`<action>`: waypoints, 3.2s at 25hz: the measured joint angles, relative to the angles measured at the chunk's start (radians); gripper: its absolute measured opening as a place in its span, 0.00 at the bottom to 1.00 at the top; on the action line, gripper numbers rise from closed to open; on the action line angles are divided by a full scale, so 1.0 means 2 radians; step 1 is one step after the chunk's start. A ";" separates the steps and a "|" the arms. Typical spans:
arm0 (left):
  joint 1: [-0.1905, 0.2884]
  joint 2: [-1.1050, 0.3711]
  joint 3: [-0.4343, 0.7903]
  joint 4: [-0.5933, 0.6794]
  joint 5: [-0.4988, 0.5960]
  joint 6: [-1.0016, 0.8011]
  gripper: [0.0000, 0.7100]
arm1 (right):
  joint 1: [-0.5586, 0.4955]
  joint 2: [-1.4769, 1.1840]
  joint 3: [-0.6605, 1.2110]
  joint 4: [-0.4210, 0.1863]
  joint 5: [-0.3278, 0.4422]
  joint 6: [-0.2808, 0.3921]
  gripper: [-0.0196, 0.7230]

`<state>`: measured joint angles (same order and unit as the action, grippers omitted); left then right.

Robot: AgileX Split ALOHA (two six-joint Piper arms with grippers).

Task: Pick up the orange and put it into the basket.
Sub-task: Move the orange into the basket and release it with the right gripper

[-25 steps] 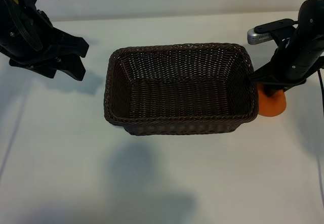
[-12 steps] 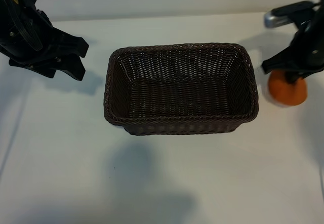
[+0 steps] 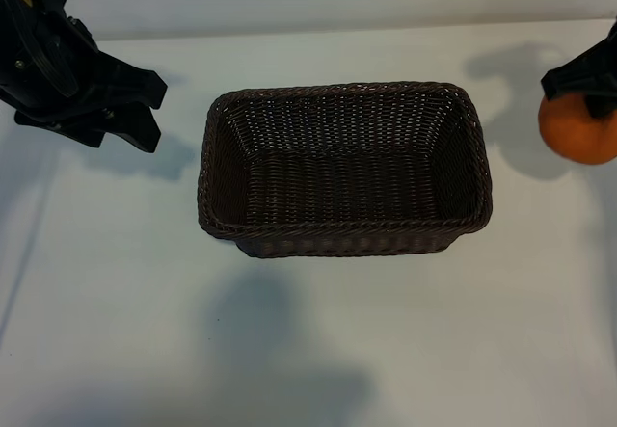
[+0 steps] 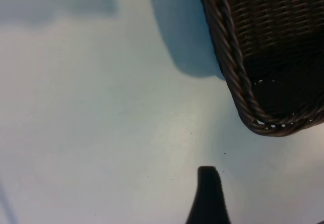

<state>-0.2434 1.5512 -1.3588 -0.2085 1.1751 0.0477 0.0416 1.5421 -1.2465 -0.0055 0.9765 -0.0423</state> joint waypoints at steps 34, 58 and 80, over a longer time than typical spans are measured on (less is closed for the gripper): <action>0.000 0.000 0.000 -0.003 0.000 0.001 0.81 | 0.103 -0.004 -0.056 0.039 0.022 0.010 0.14; 0.000 0.000 0.000 -0.004 0.000 0.001 0.81 | 0.244 0.054 -0.059 0.034 -0.137 0.021 0.14; 0.000 0.000 0.000 -0.004 0.000 0.001 0.81 | 0.244 0.193 -0.059 0.008 -0.165 0.021 0.14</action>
<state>-0.2434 1.5512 -1.3588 -0.2173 1.1751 0.0494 0.5305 1.9274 -1.3645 0.0100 0.6470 0.0000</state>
